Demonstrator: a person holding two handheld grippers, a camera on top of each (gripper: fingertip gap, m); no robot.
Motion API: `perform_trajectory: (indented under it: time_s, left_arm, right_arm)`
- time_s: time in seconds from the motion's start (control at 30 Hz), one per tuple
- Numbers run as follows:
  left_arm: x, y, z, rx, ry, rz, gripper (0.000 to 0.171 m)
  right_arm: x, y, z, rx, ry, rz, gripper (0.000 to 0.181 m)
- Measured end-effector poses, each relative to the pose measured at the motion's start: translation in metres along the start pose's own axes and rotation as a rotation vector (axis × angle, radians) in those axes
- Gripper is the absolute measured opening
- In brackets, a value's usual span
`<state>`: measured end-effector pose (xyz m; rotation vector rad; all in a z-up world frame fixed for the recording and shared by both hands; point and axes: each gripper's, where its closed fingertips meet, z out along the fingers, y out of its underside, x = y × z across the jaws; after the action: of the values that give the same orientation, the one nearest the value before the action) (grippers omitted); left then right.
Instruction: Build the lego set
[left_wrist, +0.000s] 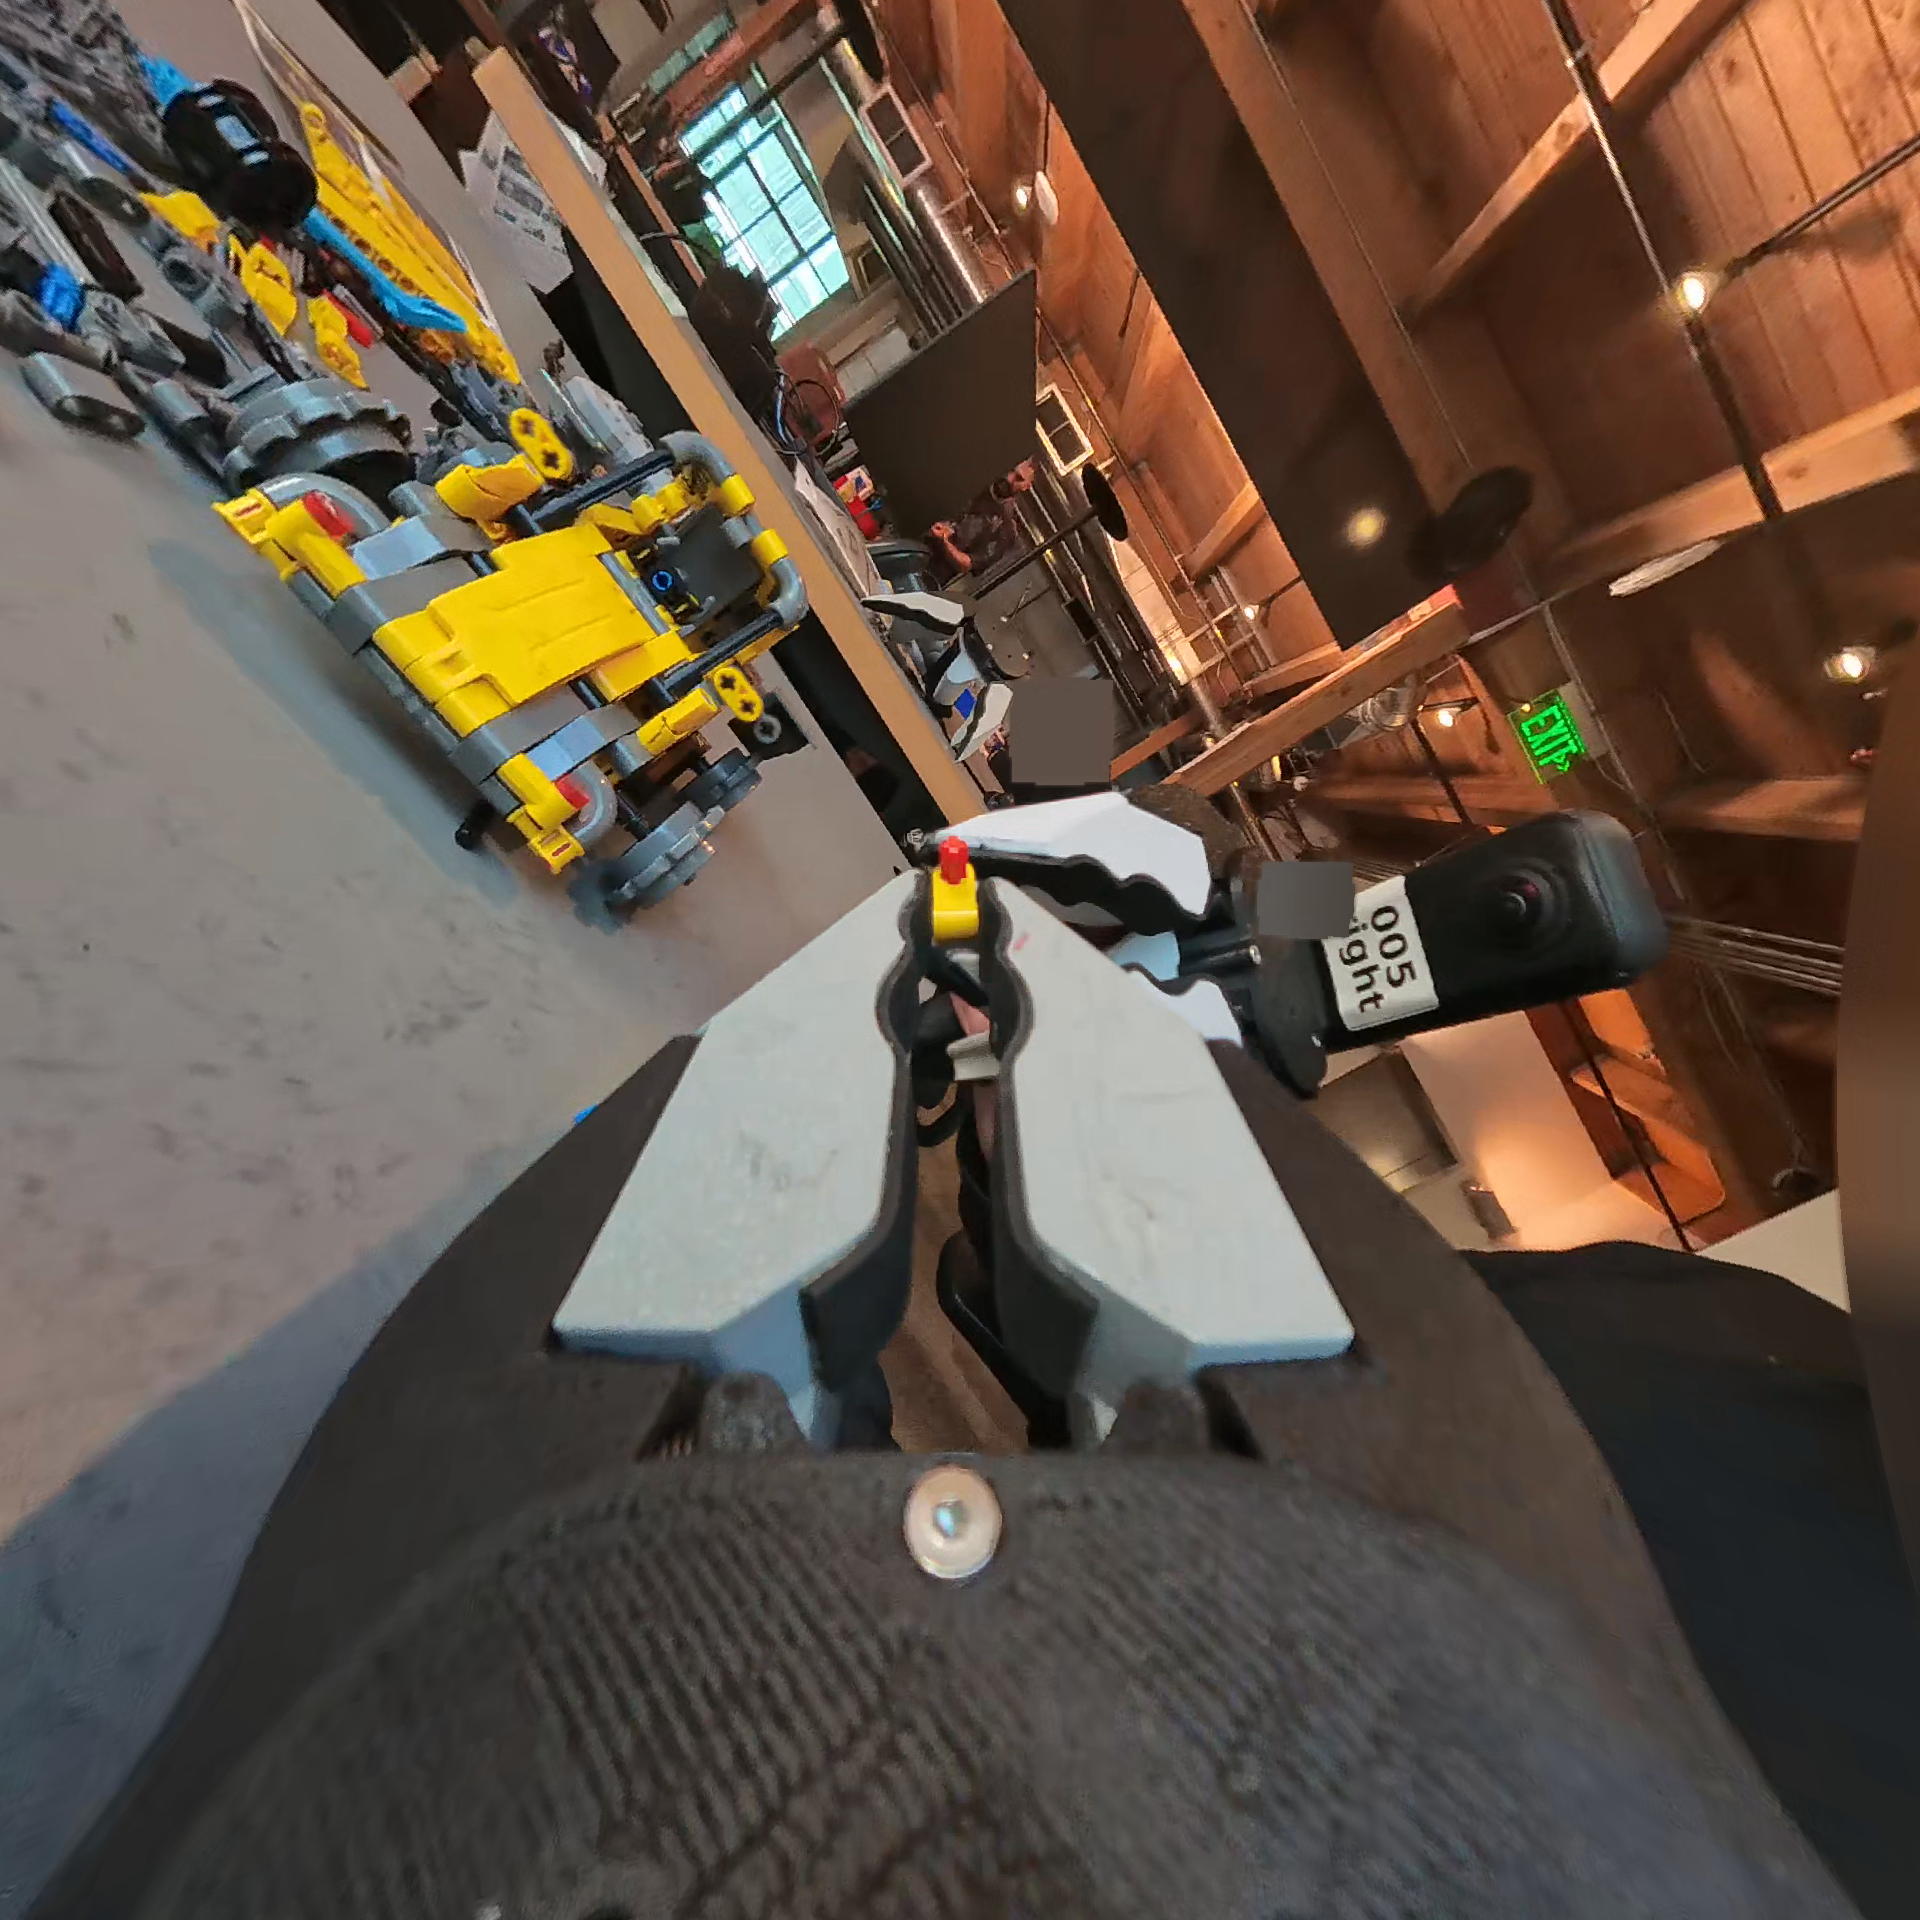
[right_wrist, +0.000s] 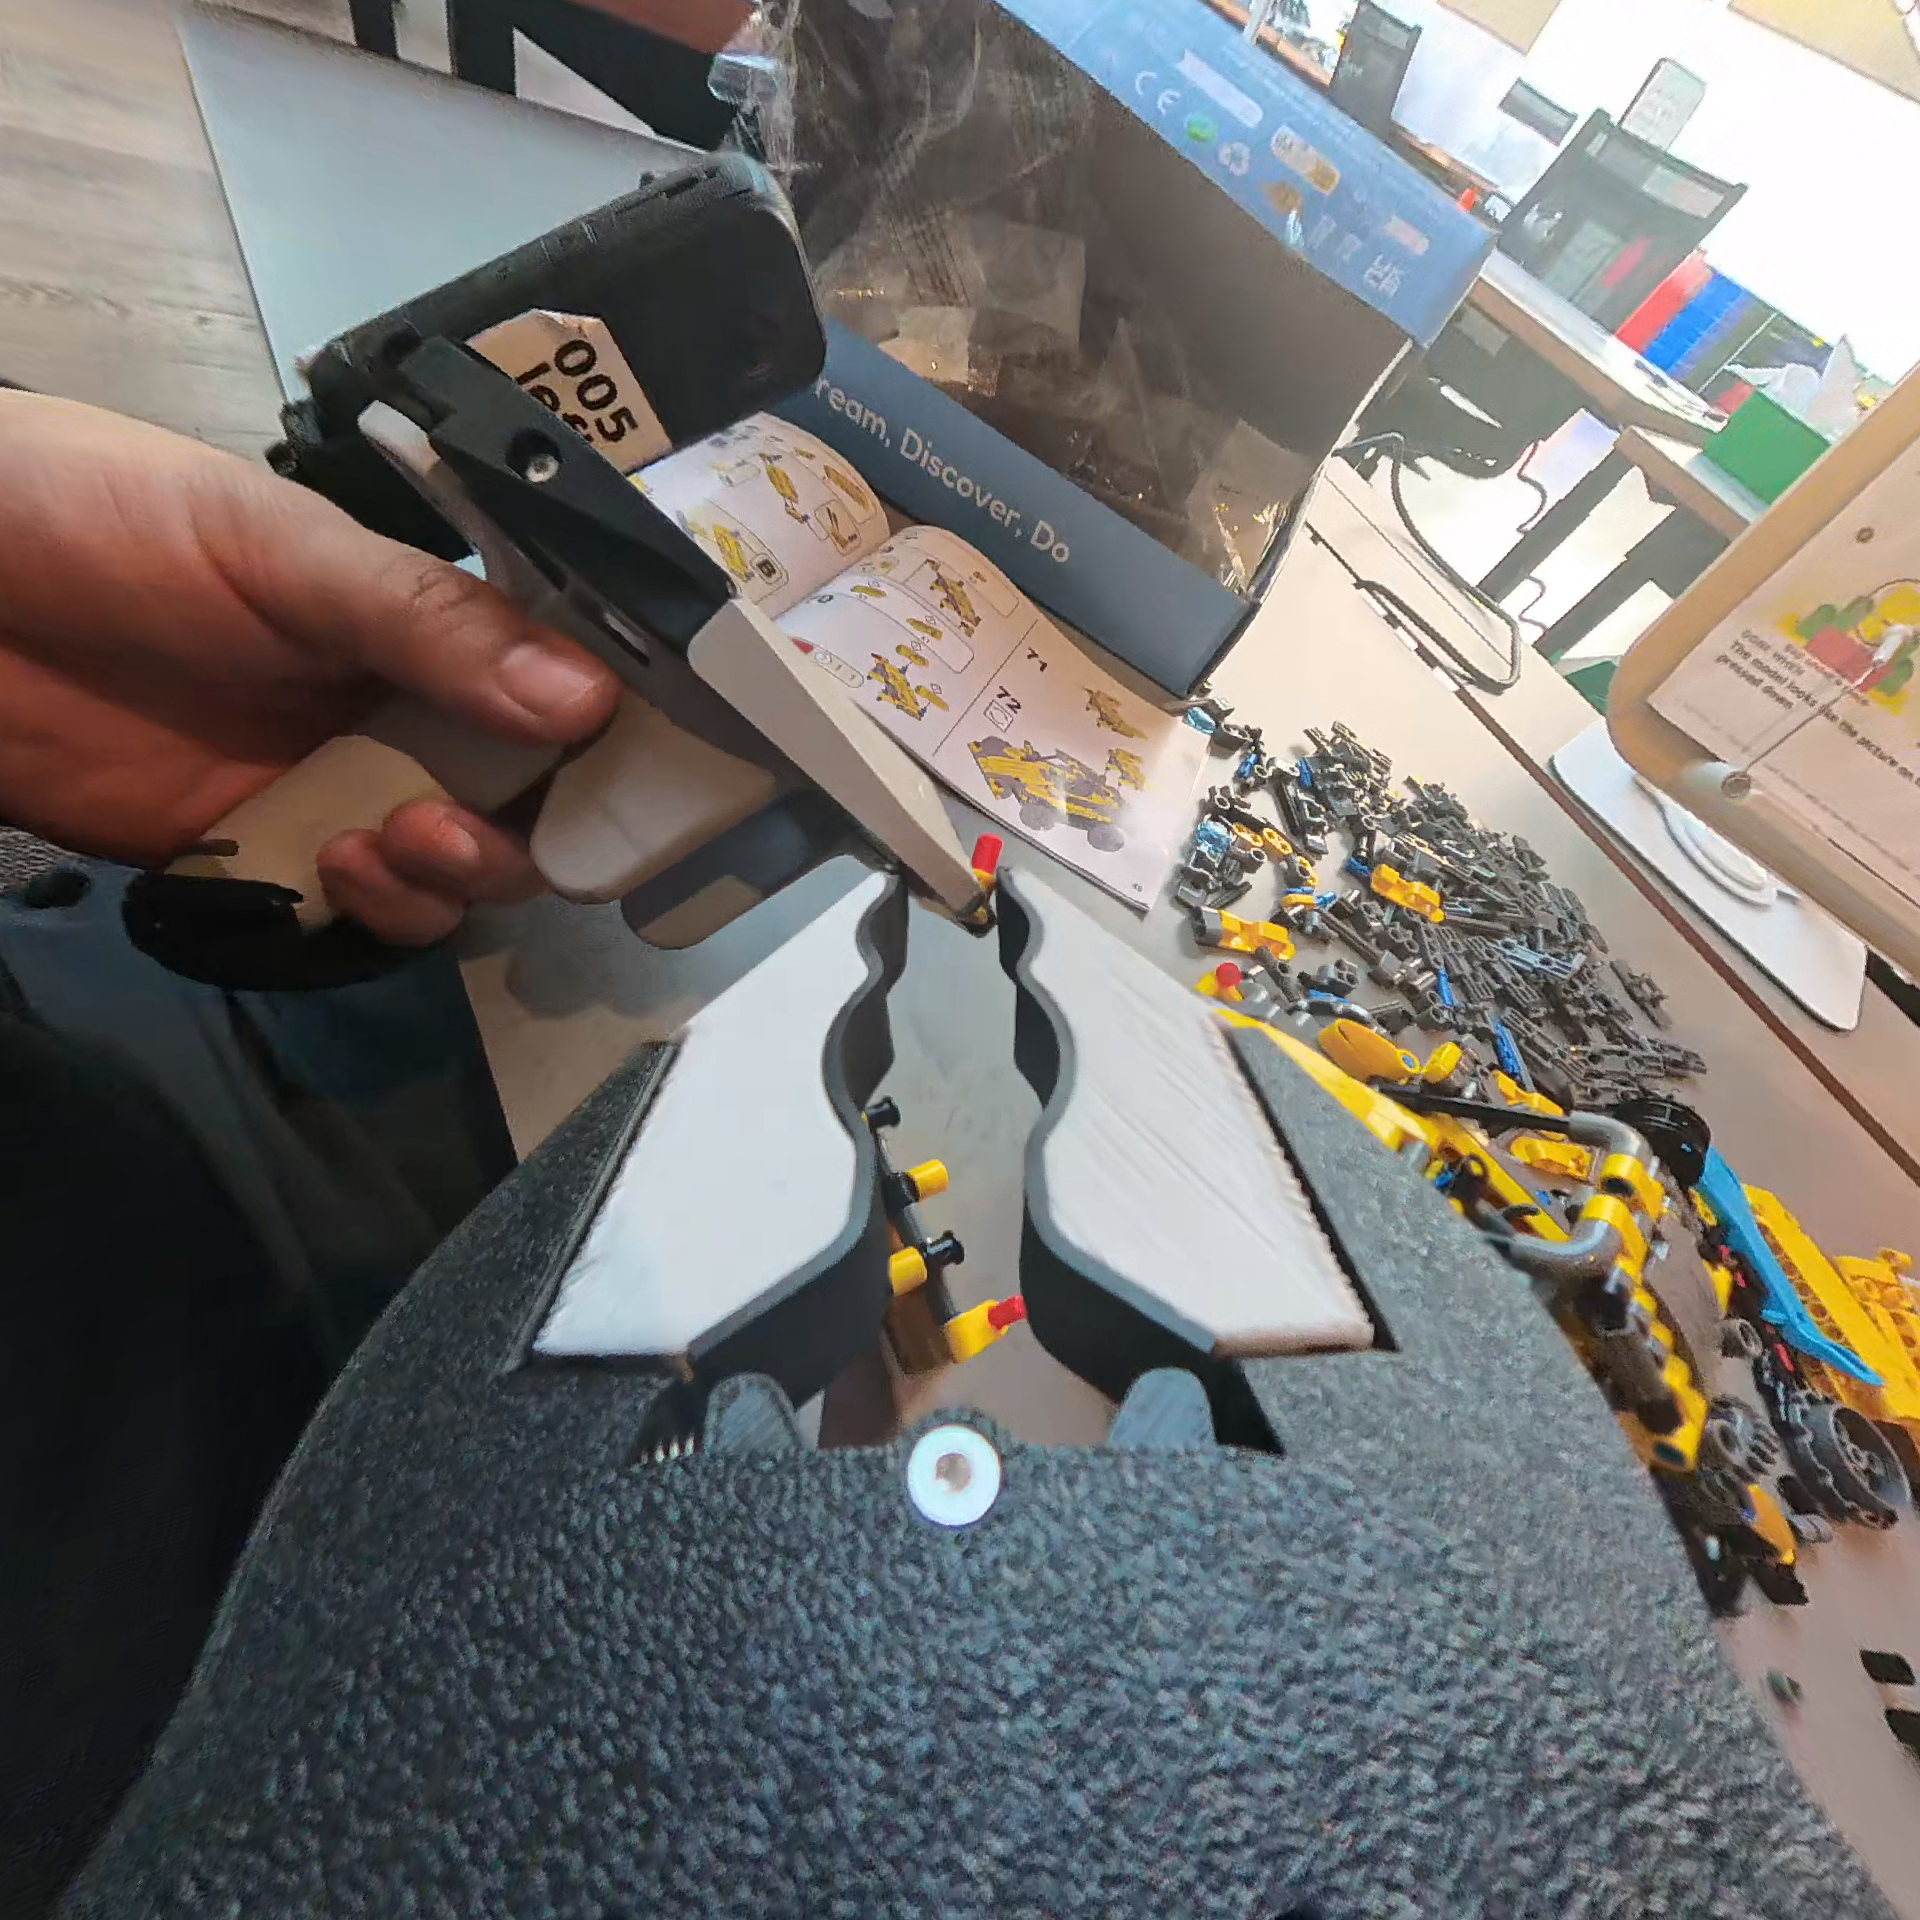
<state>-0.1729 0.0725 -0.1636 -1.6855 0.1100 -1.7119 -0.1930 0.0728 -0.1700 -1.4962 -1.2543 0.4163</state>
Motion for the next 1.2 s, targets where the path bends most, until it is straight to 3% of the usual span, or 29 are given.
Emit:
perform_trajectory:
  time_s: [0.17,0.33,0.5,0.57,0.67,0.7,0.8,0.9,1.2]
  left_arm:
    - [0.008,0.001,0.0,-0.022,0.017,0.019,0.006]
    - [0.027,0.001,-0.008,-0.122,0.154,0.095,0.012]
    - [0.043,0.0,-0.025,-0.225,0.277,0.448,0.01]
    - [0.046,-0.001,-0.026,-0.239,0.262,0.617,0.021]
    - [0.046,0.001,-0.023,-0.305,0.232,0.739,0.012]
    - [0.042,-0.001,-0.021,-0.315,0.202,0.735,0.014]
    - [0.044,-0.006,-0.021,-0.318,0.228,0.689,0.001]
    - [0.042,-0.003,-0.018,-0.345,0.229,0.596,0.013]
    - [0.037,0.002,-0.011,-0.349,0.178,0.446,0.001]
  right_arm:
    - [-0.001,-0.005,-0.005,0.078,-0.038,0.057,0.016]
    - [-0.005,-0.016,-0.016,0.192,-0.155,0.077,0.016]
    - [-0.017,-0.033,-0.032,0.349,-0.3,0.084,0.016]
    - [-0.018,-0.034,-0.033,0.373,-0.31,0.088,0.016]
    - [-0.022,-0.037,-0.036,0.42,-0.353,0.095,0.015]
    - [-0.022,-0.035,-0.035,0.412,-0.346,0.082,0.016]
    - [-0.023,-0.035,-0.035,0.418,-0.319,0.03,0.016]
    - [-0.02,-0.032,-0.031,0.393,-0.285,0.006,0.016]
    - [-0.015,-0.027,-0.027,0.332,-0.14,-0.139,0.015]
